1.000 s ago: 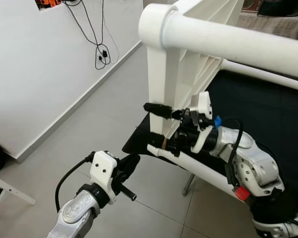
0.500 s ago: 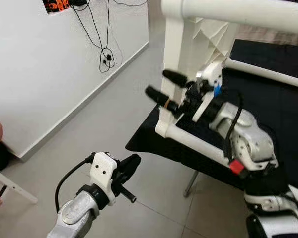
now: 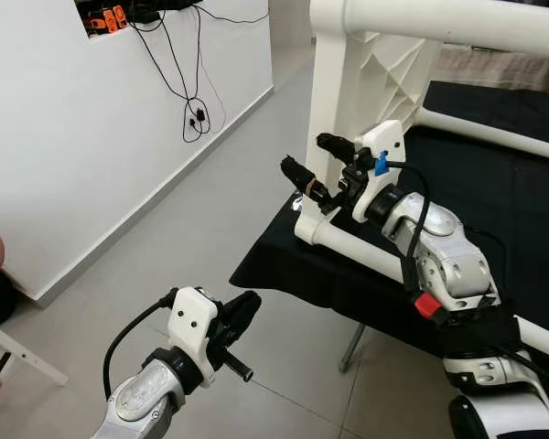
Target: Building children table
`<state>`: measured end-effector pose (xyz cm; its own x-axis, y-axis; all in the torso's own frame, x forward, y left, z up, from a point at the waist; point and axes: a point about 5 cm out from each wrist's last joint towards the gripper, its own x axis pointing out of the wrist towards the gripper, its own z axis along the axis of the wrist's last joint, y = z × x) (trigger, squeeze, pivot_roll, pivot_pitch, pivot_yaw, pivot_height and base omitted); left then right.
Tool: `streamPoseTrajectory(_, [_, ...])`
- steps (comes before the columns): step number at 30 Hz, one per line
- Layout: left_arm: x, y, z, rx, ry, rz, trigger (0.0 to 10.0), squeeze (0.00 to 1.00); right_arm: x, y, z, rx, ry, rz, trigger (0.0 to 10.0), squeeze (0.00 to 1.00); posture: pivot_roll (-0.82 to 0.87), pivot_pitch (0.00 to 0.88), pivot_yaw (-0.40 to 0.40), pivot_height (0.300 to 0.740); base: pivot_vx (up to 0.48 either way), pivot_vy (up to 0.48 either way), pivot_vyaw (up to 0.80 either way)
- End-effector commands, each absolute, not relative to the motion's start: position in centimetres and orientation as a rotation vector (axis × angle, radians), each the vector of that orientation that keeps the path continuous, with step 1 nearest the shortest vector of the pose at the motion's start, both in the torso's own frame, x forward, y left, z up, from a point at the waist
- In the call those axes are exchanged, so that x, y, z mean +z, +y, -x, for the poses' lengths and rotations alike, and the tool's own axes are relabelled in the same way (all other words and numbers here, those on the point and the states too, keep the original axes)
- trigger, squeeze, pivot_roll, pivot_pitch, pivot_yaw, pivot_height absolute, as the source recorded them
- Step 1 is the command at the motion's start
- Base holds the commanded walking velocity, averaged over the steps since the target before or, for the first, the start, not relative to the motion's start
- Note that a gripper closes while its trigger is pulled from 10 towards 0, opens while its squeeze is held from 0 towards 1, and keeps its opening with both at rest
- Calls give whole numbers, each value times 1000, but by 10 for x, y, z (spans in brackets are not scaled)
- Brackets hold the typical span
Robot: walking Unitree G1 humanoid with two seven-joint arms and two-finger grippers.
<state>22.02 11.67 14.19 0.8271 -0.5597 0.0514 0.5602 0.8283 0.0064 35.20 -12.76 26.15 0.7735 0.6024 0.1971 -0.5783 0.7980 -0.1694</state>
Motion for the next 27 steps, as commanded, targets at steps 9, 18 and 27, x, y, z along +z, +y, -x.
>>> streamPoseTrajectory(9, [139,118,-220,-579,-40,12,10000,0,256,-137,-363,481,-223,112,10000,0,-29,94,50,740,0,0,0])
streamPoseTrajectory(18, [140,118,-221,-569,-42,2,10000,0,253,-148,-366,383,-222,78,10000,0,-37,95,50,740,0,0,0])
streamPoseTrajectory(27, [145,128,-236,-454,-69,-17,10000,0,206,-162,-335,373,-140,55,10000,0,-54,101,52,740,0,0,0])
